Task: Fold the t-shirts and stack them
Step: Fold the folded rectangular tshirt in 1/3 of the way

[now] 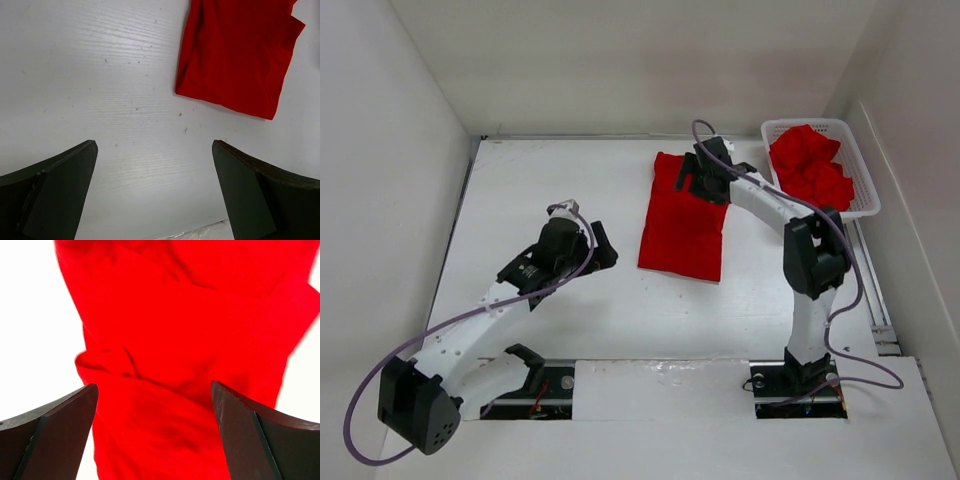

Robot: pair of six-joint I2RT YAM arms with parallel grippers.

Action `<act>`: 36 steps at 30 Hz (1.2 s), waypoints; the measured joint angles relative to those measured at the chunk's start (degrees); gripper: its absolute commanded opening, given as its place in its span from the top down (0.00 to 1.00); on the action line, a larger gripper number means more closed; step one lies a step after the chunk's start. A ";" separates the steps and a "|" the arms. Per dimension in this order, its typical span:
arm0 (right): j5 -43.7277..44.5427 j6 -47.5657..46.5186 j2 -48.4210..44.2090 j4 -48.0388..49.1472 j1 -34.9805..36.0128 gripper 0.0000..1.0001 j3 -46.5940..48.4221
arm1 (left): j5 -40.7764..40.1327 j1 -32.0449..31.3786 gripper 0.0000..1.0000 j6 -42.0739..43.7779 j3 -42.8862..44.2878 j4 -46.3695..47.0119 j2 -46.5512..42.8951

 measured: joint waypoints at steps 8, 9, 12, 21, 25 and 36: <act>4.24 7.61 -21.11 -1.03 0.00 0.00 -21.24 | 0.76 -3.58 0.00 2.32 4.09 4.46 10.47; 4.52 8.94 -23.87 -1.70 0.15 0.00 -24.09 | 0.87 -4.37 0.00 2.80 5.40 5.31 12.72; 5.86 13.18 -29.64 -3.41 1.31 0.00 -31.58 | 1.55 -5.33 0.00 4.09 7.98 9.31 18.84; 7.72 23.45 -32.09 -7.74 10.47 0.00 -42.12 | -2.75 -10.43 0.00 7.08 14.12 13.11 35.80; 8.35 25.90 -31.91 -8.02 11.69 0.00 -42.14 | -4.74 -12.61 0.00 7.67 16.33 13.46 39.56; 7.98 26.99 -29.42 -6.29 11.63 0.03 -43.69 | -5.90 -12.28 0.19 7.67 16.26 15.02 42.80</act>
